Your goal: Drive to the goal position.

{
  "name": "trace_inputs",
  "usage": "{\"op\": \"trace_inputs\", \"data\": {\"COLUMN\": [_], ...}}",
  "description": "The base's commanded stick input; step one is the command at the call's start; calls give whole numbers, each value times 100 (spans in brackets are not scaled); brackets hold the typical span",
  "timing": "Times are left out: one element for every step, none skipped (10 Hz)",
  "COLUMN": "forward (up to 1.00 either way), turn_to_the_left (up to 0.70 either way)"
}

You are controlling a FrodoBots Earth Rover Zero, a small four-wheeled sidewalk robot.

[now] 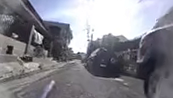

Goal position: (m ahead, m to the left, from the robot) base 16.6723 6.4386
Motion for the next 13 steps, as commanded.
{"op": "trace_inputs", "data": {"forward": [100, 100, 100, 100, 100, 100, 100, 100, 100, 100, 100, 100, 100], "turn_to_the_left": [0, -2, -1, -2, -7, -10, -9, -7, -4, -23, -38, -38, -28]}}
